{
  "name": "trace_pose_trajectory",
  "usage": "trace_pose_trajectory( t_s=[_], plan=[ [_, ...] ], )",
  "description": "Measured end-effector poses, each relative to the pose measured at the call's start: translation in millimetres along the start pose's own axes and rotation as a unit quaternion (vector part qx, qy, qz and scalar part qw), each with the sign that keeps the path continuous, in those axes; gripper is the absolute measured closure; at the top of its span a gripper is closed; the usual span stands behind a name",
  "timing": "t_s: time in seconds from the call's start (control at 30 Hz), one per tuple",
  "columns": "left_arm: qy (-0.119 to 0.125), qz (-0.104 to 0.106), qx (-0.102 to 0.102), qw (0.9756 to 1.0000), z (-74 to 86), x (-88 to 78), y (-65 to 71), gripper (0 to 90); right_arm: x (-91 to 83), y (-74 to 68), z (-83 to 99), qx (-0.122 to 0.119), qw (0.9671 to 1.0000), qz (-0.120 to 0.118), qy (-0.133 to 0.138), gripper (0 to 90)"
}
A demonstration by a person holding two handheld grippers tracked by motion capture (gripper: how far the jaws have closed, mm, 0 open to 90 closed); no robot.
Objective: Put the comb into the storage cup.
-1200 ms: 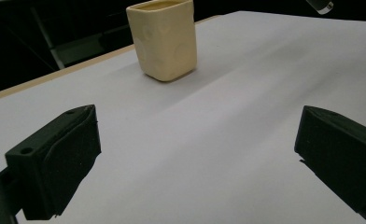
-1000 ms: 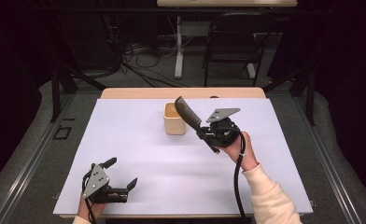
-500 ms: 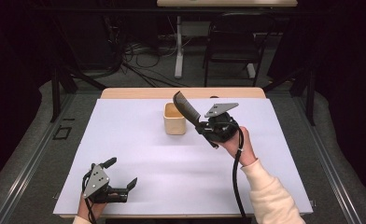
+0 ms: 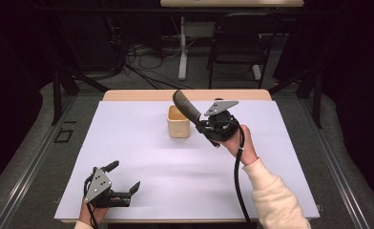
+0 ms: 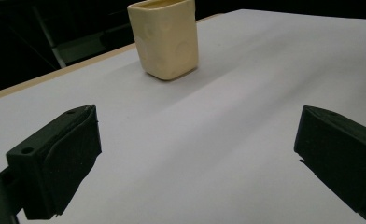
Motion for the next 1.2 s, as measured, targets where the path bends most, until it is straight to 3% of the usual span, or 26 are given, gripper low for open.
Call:
trace_pose_trajectory(
  t_s=[1.2],
  plan=[
    [0.000,0.000,-0.002,1.0000,0.0,-0.2,0.0,0.5,7.0,7.3,-31.6,-0.018,0.9997,0.010,0.016,72.2]
  ],
)
Point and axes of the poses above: each handheld gripper's, and its own axes: x roughly forward along the jaws, z roughly out of its underside, y roughly to its right, the point moved 2 cm from there along x, roughly forward along the jaws, and after that the axes turned 9 degrees about -y, right-handed, at the moved point
